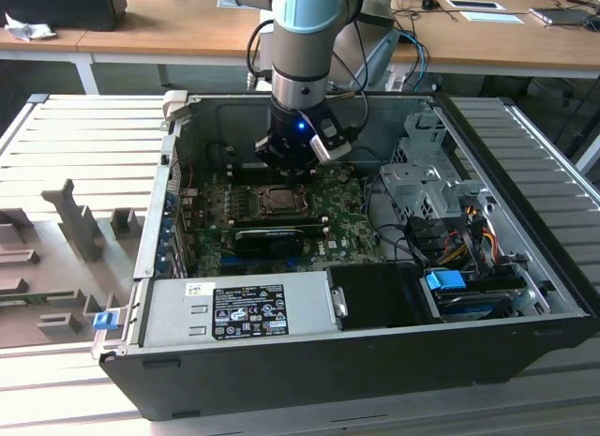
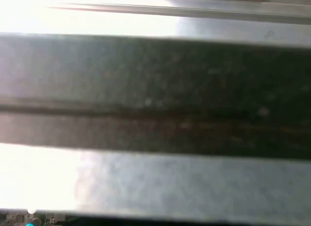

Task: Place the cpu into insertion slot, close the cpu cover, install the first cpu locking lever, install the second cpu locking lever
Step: 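Install the first cpu locking lever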

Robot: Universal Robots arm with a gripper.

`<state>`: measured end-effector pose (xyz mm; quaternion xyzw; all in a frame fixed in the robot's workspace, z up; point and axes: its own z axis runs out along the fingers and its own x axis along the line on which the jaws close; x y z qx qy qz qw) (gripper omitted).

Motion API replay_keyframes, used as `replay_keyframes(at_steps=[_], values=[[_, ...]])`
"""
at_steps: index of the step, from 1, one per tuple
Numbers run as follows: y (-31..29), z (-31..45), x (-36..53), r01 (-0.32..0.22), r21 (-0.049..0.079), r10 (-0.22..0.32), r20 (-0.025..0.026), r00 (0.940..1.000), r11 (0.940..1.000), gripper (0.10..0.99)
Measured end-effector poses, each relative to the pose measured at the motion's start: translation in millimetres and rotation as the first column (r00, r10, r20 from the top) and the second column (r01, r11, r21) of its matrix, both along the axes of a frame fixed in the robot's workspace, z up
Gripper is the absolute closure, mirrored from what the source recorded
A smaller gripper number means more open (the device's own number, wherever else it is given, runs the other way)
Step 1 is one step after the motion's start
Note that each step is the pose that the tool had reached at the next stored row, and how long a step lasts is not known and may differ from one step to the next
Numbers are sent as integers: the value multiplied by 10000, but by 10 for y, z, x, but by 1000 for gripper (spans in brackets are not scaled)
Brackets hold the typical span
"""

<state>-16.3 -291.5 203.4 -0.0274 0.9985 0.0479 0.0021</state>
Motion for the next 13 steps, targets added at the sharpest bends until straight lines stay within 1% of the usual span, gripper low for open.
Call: replay_keyframes(at_steps=[3,5,6,7,9,13], values=[[-1,44,0,0,-9,0,-25,10000,10000,980],[0,72,0,0,-16,0,-73,10000,10000,980],[0,71,0,0,-13,0,-80,10000,10000,980],[-1,72,0,1,-17,-1,-82,10000,10000,980],[-36,72,0,0,-20,0,-83,10000,10000,980],[-70,72,0,0,-20,0,-83,10000,10000,980]])
